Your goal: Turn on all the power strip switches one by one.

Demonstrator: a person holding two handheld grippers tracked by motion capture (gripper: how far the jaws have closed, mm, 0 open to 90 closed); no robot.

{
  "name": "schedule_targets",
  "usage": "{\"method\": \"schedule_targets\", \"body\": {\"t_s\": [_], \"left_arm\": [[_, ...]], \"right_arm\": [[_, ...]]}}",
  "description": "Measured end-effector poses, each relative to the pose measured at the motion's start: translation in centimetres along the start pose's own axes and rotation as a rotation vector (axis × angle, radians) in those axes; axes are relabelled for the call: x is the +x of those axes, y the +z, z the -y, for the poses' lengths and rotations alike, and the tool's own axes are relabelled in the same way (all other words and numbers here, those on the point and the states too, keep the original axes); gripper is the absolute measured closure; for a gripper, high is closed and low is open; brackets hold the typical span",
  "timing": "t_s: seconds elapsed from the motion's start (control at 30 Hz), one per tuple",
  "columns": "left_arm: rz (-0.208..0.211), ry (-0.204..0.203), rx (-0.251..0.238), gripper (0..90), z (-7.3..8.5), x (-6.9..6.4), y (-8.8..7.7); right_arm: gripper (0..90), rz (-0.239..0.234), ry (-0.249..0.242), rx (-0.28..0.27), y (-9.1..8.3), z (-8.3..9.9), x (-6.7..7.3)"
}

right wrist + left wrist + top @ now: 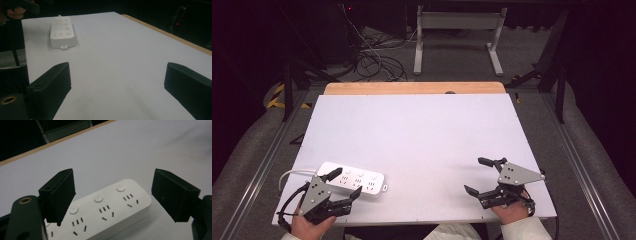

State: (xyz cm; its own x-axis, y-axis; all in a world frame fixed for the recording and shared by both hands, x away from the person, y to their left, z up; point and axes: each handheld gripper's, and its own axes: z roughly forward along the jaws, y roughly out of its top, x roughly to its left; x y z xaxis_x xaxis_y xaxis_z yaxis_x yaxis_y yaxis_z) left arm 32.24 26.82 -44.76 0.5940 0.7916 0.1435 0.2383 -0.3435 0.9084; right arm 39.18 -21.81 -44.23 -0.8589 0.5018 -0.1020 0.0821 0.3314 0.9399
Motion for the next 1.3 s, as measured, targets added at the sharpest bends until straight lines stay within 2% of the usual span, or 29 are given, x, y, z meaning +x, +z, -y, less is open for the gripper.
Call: {"method": "schedule_targets", "body": {"t_s": [0.1,0.2,0.3,0.4,0.5,0.6,0.7,0.87,0.93,0.97,1.0,1.07,1.1,1.2,1.3], "left_arm": [[0.0,-0.009,-0.013,20.9,-0.1,0.0,-0.2],[-0.006,-0.001,-0.005,20.5,-0.1,0.1,-0.1],[0.009,-0.015,0.002,20.5,-0.2,0.2,-0.2],[0.022,0.002,-0.002,18.9,-0.3,0.1,-0.3],[0.007,0.038,0.001,15.1,-0.5,-0.2,-0.2],[-0.001,0.036,-0.003,15.0,-0.6,-0.3,-0.3],[0.017,0.026,0.001,16.4,-0.7,-0.3,-0.5],[0.016,0.028,-0.002,17.8,-1.2,-0.4,-0.8],[0.032,0.026,0.004,25.5,-1.3,-0.4,-0.8],[0.082,0.008,0.042,30.8,-1.5,-0.3,-0.7],[0.082,0.008,0.042,30.9,-1.5,-0.3,-0.7],[0.149,-0.032,0.073,30.4,-1.6,0.0,-0.4],[0.158,-0.038,0.07,30.4,-1.6,0.0,-0.3],[0.099,-0.011,0.07,30.8,-2.0,-0.2,-0.4],[0.084,-0.007,0.07,31.5,-2.3,-0.1,-0.4]], "right_arm": [[8.2,-0.01,-0.001,0.014,0.2,0.1,-0.1],[8.7,-0.011,-0.003,0.012,0.2,0.1,-0.1],[9.6,-0.017,0.002,0.016,0.2,0.1,-0.1],[10.5,-0.034,0.011,0.028,0.5,0.2,-0.1],[11.2,-0.041,0.005,0.039,0.7,0.2,-0.1],[11.3,-0.04,0.004,0.043,0.7,0.2,-0.1],[11.5,-0.039,0.007,0.041,0.7,0.2,-0.1],[12.5,-0.055,0.013,0.054,1.0,0.3,-0.1],[12.7,-0.058,0.012,0.054,1.0,0.3,-0.1],[12.7,-0.057,0.011,0.053,1.0,0.3,-0.1],[12.7,-0.057,0.011,0.052,1.0,0.3,-0.1],[12.7,-0.055,0.012,0.052,0.9,0.3,-0.1],[12.7,-0.055,0.012,0.052,0.9,0.3,-0.1],[12.8,-0.052,0.013,0.049,0.9,0.3,-0.1],[12.8,-0.05,0.009,0.051,0.9,0.3,-0.1]]}}
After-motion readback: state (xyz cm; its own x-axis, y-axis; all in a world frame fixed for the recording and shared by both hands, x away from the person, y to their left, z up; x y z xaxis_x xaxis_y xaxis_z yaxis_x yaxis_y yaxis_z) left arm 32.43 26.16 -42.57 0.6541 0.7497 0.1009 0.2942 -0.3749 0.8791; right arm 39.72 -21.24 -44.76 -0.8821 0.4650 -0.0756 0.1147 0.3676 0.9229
